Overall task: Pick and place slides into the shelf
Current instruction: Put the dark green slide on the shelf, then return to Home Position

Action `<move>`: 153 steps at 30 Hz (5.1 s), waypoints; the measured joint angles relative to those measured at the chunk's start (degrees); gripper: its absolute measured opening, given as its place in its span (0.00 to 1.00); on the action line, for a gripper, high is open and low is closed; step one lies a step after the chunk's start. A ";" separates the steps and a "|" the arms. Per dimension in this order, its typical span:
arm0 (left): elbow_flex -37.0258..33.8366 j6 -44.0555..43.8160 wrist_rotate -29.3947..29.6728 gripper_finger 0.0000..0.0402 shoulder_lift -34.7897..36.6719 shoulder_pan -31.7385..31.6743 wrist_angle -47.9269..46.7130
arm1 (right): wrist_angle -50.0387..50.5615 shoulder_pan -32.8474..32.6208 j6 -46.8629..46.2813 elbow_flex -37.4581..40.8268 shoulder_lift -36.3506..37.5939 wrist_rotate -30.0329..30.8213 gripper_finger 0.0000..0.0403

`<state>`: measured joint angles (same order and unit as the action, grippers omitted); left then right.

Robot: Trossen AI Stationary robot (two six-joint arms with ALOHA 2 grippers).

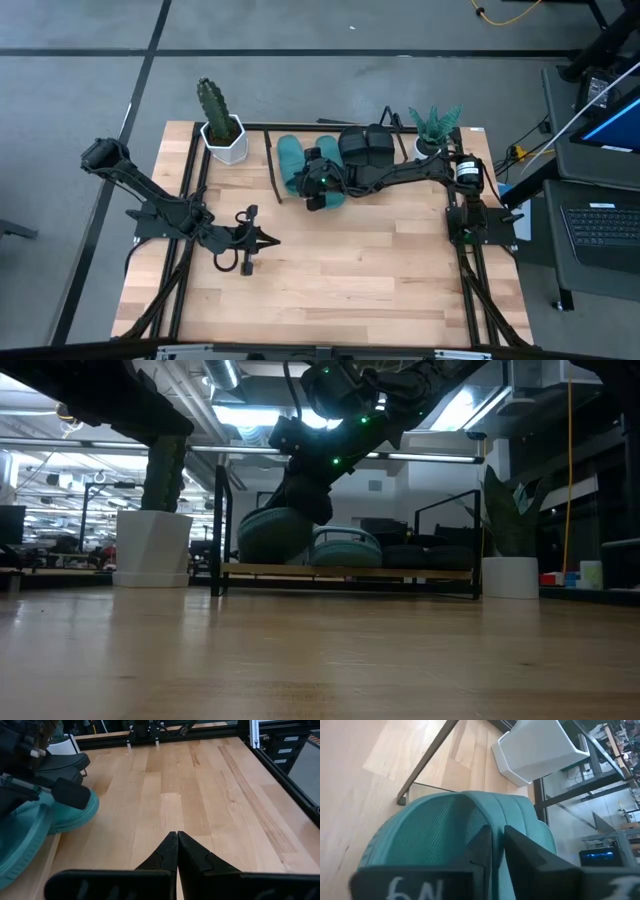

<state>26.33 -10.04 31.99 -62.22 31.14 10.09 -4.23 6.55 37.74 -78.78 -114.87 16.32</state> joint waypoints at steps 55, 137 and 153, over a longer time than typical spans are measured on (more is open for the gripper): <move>0.09 12.11 -7.65 0.00 18.01 -5.31 -4.96 | 47.26 -9.84 -18.31 -24.87 5.45 5.04 0.01; -25.83 12.33 -31.03 0.00 50.25 -30.14 5.19 | -6.64 3.54 -29.41 61.05 87.21 -25.49 0.01; -25.86 13.66 -29.53 0.00 50.23 -25.44 4.85 | -20.26 2.93 -32.95 75.61 92.91 -25.47 0.01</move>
<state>0.47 3.62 2.46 -11.99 5.69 14.94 -24.49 9.47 4.80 -3.17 -21.96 -9.15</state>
